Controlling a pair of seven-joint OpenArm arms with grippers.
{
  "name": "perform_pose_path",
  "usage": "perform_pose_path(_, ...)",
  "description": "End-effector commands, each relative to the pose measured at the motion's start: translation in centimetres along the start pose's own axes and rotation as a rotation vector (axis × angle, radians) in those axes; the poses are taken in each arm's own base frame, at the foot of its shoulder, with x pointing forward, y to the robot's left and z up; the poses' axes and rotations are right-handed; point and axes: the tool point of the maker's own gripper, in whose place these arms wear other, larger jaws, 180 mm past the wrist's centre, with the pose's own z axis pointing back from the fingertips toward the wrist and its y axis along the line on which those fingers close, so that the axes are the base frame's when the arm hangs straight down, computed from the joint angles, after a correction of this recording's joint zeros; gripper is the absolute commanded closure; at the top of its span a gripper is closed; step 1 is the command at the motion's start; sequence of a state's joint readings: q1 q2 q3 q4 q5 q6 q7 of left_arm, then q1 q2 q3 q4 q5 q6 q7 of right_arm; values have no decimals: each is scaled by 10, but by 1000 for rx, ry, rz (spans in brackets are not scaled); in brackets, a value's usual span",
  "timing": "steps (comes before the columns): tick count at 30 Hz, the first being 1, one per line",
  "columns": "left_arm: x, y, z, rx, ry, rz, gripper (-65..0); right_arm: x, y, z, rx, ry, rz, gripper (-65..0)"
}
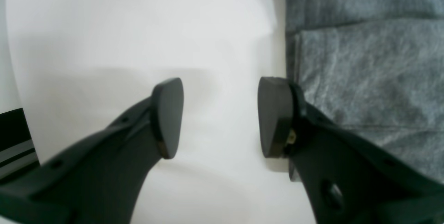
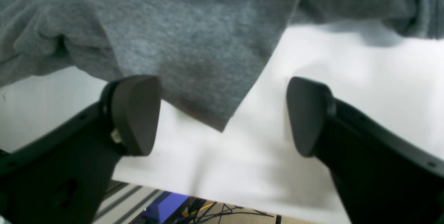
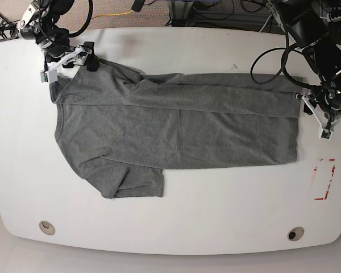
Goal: Fold the T-shirt properly
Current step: 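Regrasp the shirt edge with the right gripper near the sleeve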
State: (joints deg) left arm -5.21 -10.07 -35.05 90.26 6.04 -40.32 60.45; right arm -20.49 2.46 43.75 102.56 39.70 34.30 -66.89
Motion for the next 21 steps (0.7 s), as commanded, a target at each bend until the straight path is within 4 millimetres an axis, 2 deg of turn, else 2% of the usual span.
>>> perform_pose_path(1,13,12,7,32,-40,-1,-318,0,-4,3,1,-7,-1,-530)
perform_pose_path(5,8,11,6,31,-30,-1,-318,-6,-2,2,9,6,-5,-504)
perform_pose_path(10,5,10,6,29,-24,-4,-318,-16,15,-6,55,40,11,-436)
perform_pose_path(13,5,8,5,24,-25,-2,-318,-17,20,-9,69,45,14,-342)
perform_pose_path(16,9,11,11,42,-41,-10,-318,-17,21,-9,73,43,17,-147)
perform_pose_path(17,12,11,13,47,-49,-12,-318,-17,21,-9,72,44,18,-109)
perform_pose_path(18,14,12,15,53,-56,-15,-318,-16,21,-9,72,44,22,-41)
perform_pose_path(19,14,10,16,52,-59,-15,-318,-16,21,-8,73,45,24,-13)
perform_pose_path(21,9,2,15,39,-53,-14,-318,-9,24,-3,66,29,51,0)
